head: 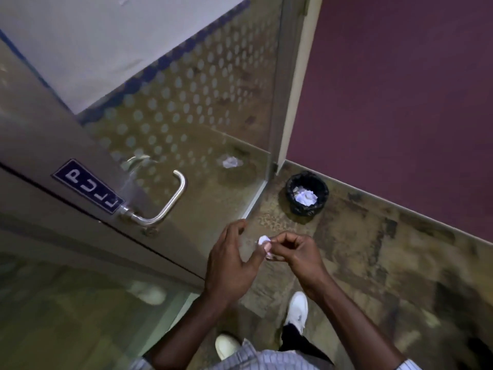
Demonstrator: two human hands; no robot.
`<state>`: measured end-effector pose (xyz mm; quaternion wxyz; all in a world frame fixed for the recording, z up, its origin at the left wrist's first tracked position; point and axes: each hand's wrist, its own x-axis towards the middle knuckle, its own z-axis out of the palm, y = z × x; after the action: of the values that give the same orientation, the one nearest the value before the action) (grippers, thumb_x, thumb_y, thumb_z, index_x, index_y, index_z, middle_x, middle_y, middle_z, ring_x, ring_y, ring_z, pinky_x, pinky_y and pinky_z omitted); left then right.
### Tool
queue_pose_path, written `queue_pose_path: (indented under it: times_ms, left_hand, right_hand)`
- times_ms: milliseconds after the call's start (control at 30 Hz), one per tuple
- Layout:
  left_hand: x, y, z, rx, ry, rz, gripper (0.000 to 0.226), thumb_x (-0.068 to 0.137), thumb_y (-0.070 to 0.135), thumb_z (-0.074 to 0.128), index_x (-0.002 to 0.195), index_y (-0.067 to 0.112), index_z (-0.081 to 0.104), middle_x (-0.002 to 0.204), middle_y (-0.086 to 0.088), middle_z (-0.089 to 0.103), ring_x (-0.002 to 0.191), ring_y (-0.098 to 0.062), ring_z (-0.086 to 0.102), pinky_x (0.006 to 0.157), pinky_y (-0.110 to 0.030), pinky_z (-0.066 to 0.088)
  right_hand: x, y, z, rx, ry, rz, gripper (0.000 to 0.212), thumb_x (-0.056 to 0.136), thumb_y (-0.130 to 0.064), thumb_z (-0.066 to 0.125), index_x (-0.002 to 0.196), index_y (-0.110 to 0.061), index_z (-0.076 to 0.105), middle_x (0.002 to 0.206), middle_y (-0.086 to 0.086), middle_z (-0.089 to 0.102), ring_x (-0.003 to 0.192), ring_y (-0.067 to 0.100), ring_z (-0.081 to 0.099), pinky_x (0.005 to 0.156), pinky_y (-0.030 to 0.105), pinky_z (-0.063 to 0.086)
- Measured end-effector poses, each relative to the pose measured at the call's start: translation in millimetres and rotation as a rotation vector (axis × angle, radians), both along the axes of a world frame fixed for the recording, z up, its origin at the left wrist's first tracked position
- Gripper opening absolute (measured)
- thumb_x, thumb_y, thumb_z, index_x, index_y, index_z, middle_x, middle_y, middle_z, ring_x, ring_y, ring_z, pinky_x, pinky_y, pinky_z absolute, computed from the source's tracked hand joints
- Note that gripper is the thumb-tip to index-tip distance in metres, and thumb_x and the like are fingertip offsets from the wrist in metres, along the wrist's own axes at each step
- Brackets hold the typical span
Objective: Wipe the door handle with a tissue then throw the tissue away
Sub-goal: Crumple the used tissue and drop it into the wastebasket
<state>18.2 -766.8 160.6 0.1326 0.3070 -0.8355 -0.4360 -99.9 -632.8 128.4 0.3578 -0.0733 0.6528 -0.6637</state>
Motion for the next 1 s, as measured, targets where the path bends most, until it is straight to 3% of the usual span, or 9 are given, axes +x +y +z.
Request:
queue_pose_path:
  times_ms: [67, 167, 333, 467, 567, 633, 800, 933, 1000]
  left_hand:
    - [-17, 11, -8, 0.115, -0.065, -0.088, 0.055, 0.091, 0.048, 0.087, 0.138, 0.025, 0.067, 0.132, 0.011, 0.075, 0.120, -0.010, 0.074, 0.104, -0.035, 0.062]
    - [-45, 28, -18, 0.259, -0.116, -0.150, 0.040, 0.089, 0.034, 0.092, 0.123, 0.023, 0.074, 0.114, 0.010, 0.083, 0.104, -0.009, 0.081, 0.096, -0.031, 0.066]
    - [-98, 60, -33, 0.345, -0.230, -0.176, 0.024, 0.087, 0.029, 0.094, 0.103, 0.017, 0.083, 0.094, 0.000, 0.087, 0.090, -0.023, 0.085, 0.088, -0.042, 0.068]
    - [-143, 87, -47, 0.453, -0.268, -0.124, 0.021, 0.082, 0.021, 0.097, 0.096, 0.016, 0.082, 0.093, -0.007, 0.087, 0.093, -0.032, 0.084, 0.088, -0.046, 0.069]
    - [-175, 103, -56, 0.582, -0.265, -0.033, 0.023, 0.078, 0.012, 0.099, 0.091, 0.016, 0.080, 0.087, -0.007, 0.086, 0.082, -0.023, 0.083, 0.078, -0.037, 0.069]
    - [-194, 113, -59, 0.733, -0.228, 0.027, 0.026, 0.074, 0.001, 0.098, 0.089, 0.011, 0.079, 0.081, -0.008, 0.084, 0.077, -0.021, 0.079, 0.079, -0.035, 0.065]
    - [-231, 126, -63, 0.910, -0.127, 0.108, 0.021, 0.080, -0.004, 0.094, 0.090, 0.007, 0.079, 0.080, -0.015, 0.083, 0.071, -0.020, 0.080, 0.078, -0.033, 0.067]
    - [-249, 119, -66, 0.811, -0.134, 0.126, 0.021, 0.083, -0.006, 0.091, 0.092, 0.007, 0.078, 0.074, -0.007, 0.081, 0.071, -0.018, 0.078, 0.079, -0.033, 0.066]
    - [-258, 111, -66, 0.782, -0.140, 0.116, 0.023, 0.083, -0.009, 0.090, 0.093, 0.008, 0.078, 0.081, -0.011, 0.081, 0.072, -0.017, 0.078, 0.074, -0.026, 0.065]
  right_hand:
    - [-8, 23, -8, 0.040, 0.061, -0.006, 0.014, 0.089, -0.002, 0.083, 0.081, 0.006, 0.074, 0.081, 0.029, 0.075, 0.072, 0.018, 0.073, 0.073, 0.036, 0.066]
    - [-24, 52, -18, 0.075, 0.102, -0.029, 0.011, 0.087, -0.002, 0.085, 0.082, 0.000, 0.075, 0.080, 0.030, 0.076, 0.070, 0.024, 0.075, 0.066, 0.035, 0.065]
    - [-63, 95, -32, 0.140, 0.104, -0.078, 0.010, 0.087, -0.005, 0.087, 0.089, -0.004, 0.076, 0.077, 0.018, 0.079, 0.067, 0.025, 0.076, 0.061, 0.037, 0.064]
    - [-97, 123, -36, 0.251, 0.307, -0.049, 0.009, 0.085, -0.014, 0.087, 0.088, -0.018, 0.080, 0.082, 0.002, 0.082, 0.075, 0.021, 0.078, 0.069, 0.042, 0.065]
    - [-122, 138, -36, 0.307, 0.428, -0.082, 0.015, 0.081, -0.013, 0.089, 0.088, -0.024, 0.082, 0.085, -0.012, 0.080, 0.077, 0.010, 0.076, 0.068, 0.025, 0.059]
    - [-140, 146, -35, 0.337, 0.512, -0.099, 0.017, 0.079, -0.012, 0.089, 0.088, -0.025, 0.084, 0.085, -0.013, 0.077, 0.079, 0.007, 0.073, 0.067, 0.015, 0.052]
    - [-178, 159, -32, 0.347, 0.567, -0.091, 0.021, 0.080, -0.008, 0.088, 0.091, -0.026, 0.086, 0.088, -0.012, 0.074, 0.082, 0.006, 0.072, 0.069, 0.013, 0.051]
    - [-199, 153, -34, 0.236, 0.504, -0.067, 0.010, 0.084, -0.028, 0.086, 0.094, -0.029, 0.087, 0.093, -0.011, 0.079, 0.087, 0.008, 0.077, 0.075, 0.020, 0.058]
    - [-209, 145, -40, 0.207, 0.390, -0.105, 0.007, 0.088, -0.027, 0.085, 0.095, -0.029, 0.087, 0.095, -0.010, 0.081, 0.084, 0.012, 0.079, 0.078, 0.035, 0.065]
